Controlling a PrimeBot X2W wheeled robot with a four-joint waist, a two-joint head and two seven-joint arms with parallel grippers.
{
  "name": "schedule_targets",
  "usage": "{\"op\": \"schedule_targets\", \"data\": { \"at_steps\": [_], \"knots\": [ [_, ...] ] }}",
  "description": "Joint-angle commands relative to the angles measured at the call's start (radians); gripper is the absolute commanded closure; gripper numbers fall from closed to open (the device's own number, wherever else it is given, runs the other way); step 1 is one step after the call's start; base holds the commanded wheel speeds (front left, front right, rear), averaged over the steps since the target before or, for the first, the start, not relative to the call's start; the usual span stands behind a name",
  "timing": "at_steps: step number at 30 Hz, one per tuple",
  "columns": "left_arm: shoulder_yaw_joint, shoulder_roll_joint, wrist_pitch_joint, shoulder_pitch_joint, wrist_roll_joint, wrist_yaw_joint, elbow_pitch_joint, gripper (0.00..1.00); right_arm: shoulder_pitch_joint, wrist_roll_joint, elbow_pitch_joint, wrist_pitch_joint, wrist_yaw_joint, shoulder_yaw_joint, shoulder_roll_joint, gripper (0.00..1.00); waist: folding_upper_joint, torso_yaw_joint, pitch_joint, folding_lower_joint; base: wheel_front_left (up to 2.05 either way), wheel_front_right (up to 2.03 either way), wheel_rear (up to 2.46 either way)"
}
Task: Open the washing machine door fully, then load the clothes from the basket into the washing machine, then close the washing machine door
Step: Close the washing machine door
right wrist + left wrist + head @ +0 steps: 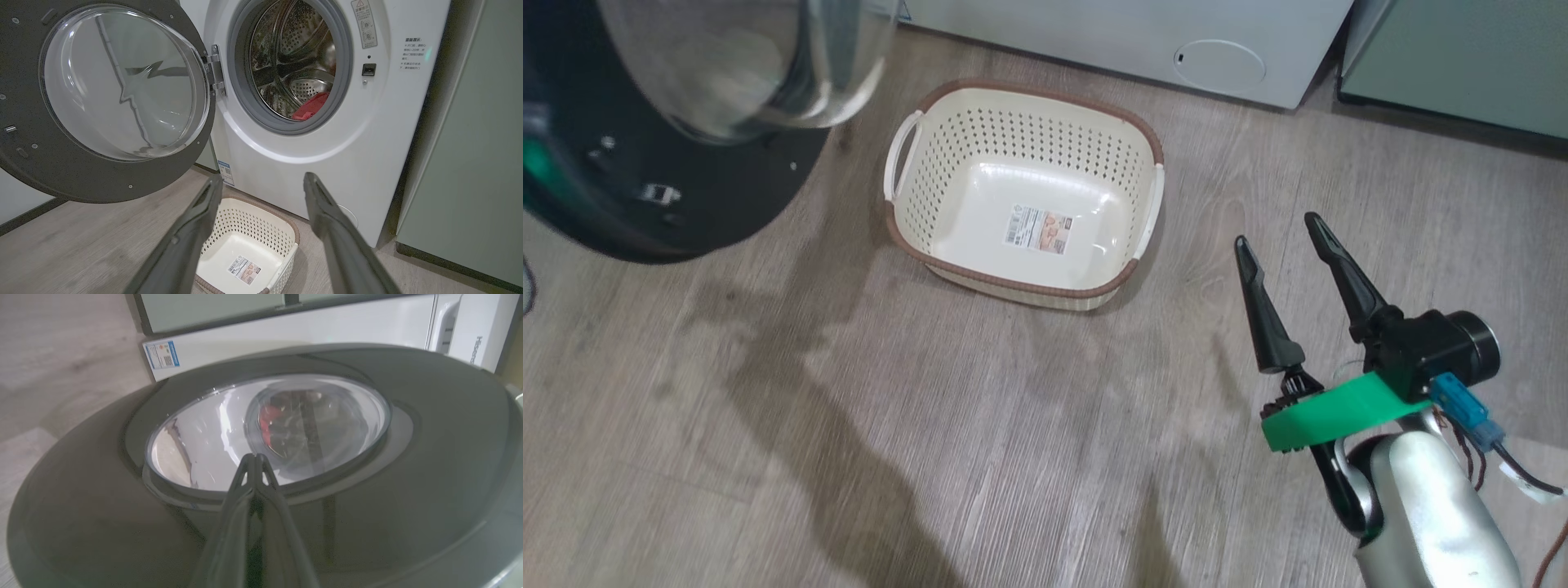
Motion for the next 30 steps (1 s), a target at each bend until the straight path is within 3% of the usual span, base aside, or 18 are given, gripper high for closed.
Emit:
{"op": "schedule_targets", "data": {
  "at_steps": [1,11,19,26,30],
  "knots": [
    [-0.013,0.036,0.024,0.015,-0.008,-0.008,-0.041,1.00,0.003,0.009,-0.027,-0.010,0.000,0.023,0.013,0.00,-0.0001,-0.002,-0.008,0.0000,0.00,0.00,0.00],
    [-0.046,-0.151,0.215,0.159,-0.118,-0.009,-0.266,1.00,0.023,0.018,-0.021,-0.013,0.000,0.022,0.016,0.00,-0.0001,-0.017,-0.044,0.0000,0.00,0.00,0.00],
    [-0.074,-0.287,0.291,0.274,-0.166,-0.009,-0.442,1.00,0.026,0.024,-0.029,-0.013,0.000,0.023,0.017,0.00,-0.0001,-0.050,-0.042,0.0000,0.00,0.00,0.00],
    [-0.083,-0.344,0.295,0.313,-0.237,-0.002,-0.535,1.00,0.020,0.031,-0.038,-0.013,0.000,0.026,0.017,0.00,-0.0001,-0.101,-0.025,0.0000,0.00,0.00,0.00],
    [-0.124,-0.348,0.267,0.303,-0.349,0.005,-0.523,1.00,0.010,0.037,-0.048,-0.013,0.000,0.035,0.017,0.00,-0.0001,-0.144,0.004,0.0000,0.00,0.00,0.00]
  ]
}}
